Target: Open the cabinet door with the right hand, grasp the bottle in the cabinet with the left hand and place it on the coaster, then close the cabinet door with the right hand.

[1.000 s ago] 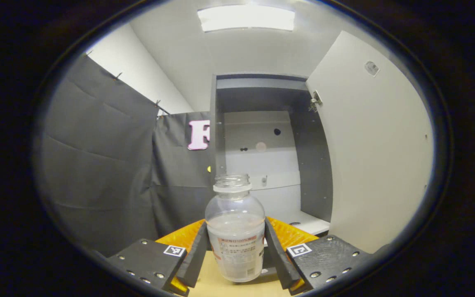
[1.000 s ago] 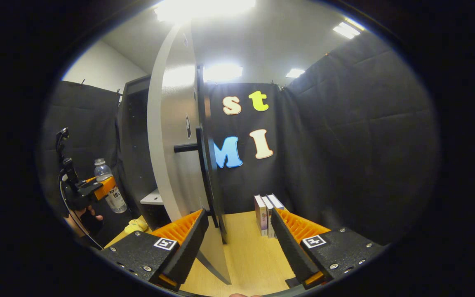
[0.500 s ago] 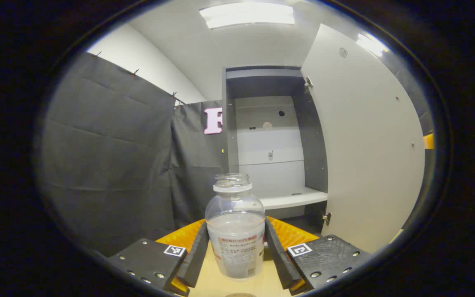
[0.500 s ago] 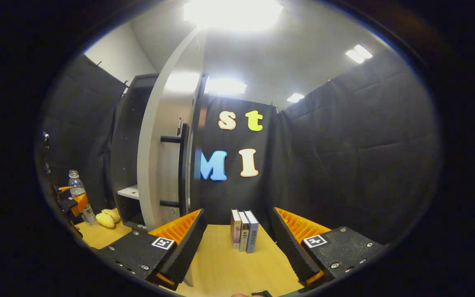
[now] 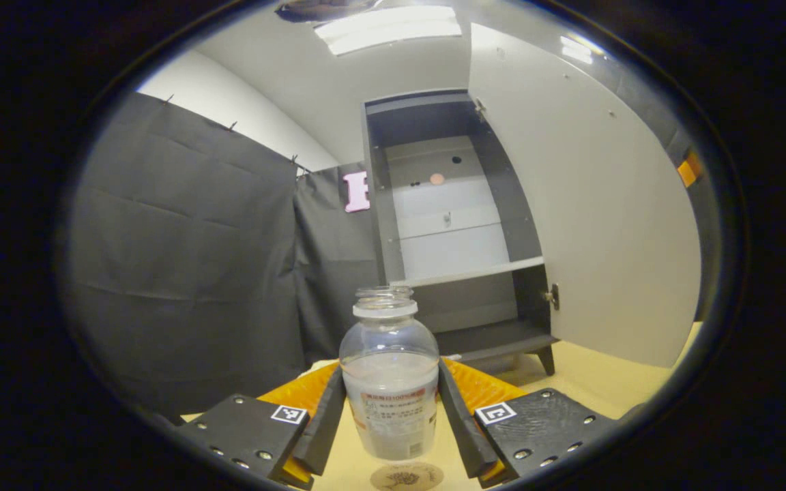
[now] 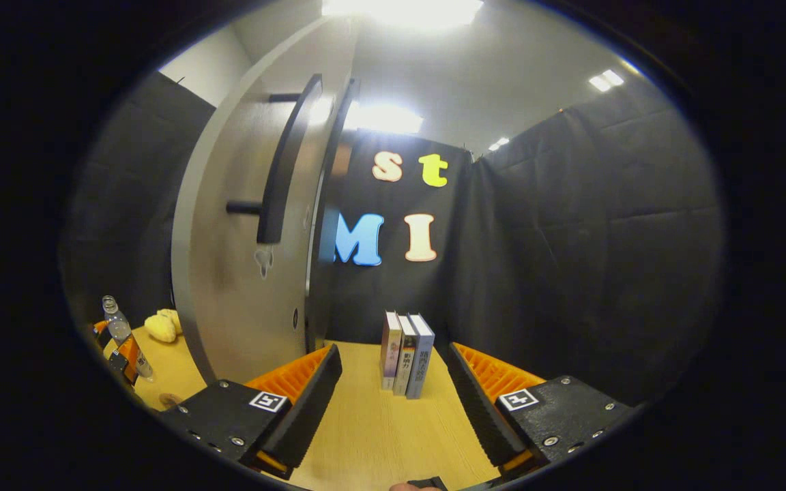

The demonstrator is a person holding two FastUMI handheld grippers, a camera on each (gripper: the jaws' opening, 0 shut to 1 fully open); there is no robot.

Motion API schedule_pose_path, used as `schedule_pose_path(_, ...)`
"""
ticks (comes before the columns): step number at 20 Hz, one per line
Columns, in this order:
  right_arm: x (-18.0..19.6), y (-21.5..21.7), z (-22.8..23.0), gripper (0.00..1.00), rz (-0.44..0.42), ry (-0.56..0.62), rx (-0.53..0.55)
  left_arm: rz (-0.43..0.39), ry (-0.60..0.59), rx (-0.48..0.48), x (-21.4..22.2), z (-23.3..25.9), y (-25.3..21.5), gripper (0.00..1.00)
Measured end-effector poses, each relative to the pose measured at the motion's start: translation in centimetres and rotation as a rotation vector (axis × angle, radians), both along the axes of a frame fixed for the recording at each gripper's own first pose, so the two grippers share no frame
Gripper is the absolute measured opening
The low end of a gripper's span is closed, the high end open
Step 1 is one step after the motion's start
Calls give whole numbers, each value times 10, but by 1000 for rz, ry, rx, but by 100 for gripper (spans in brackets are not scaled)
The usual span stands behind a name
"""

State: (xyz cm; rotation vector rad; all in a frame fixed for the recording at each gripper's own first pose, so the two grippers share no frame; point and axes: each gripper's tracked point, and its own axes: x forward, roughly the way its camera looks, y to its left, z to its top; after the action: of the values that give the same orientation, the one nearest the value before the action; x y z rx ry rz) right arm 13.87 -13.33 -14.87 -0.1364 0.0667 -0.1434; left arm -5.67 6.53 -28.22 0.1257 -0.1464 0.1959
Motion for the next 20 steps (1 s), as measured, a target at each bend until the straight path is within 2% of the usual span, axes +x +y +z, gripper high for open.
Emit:
schedule_pose_path(3,-3,0,-44,96,13,113,-20,-20,18,11,11,-49,-2,76)
schedule_pose_path(7,-6,9,-67,95,45,174,-57,-6,48,22,19,-91,4,75)
schedule_pose_path(13,-4,13,-82,96,62,228,-50,41,81,-23,17,-105,11,77)
schedule_pose_path(15,-2,13,-80,95,63,221,-44,35,87,-41,15,-106,11,88)
schedule_pose_path(20,-4,13,-85,96,66,231,-54,18,45,-76,15,-79,12,85)
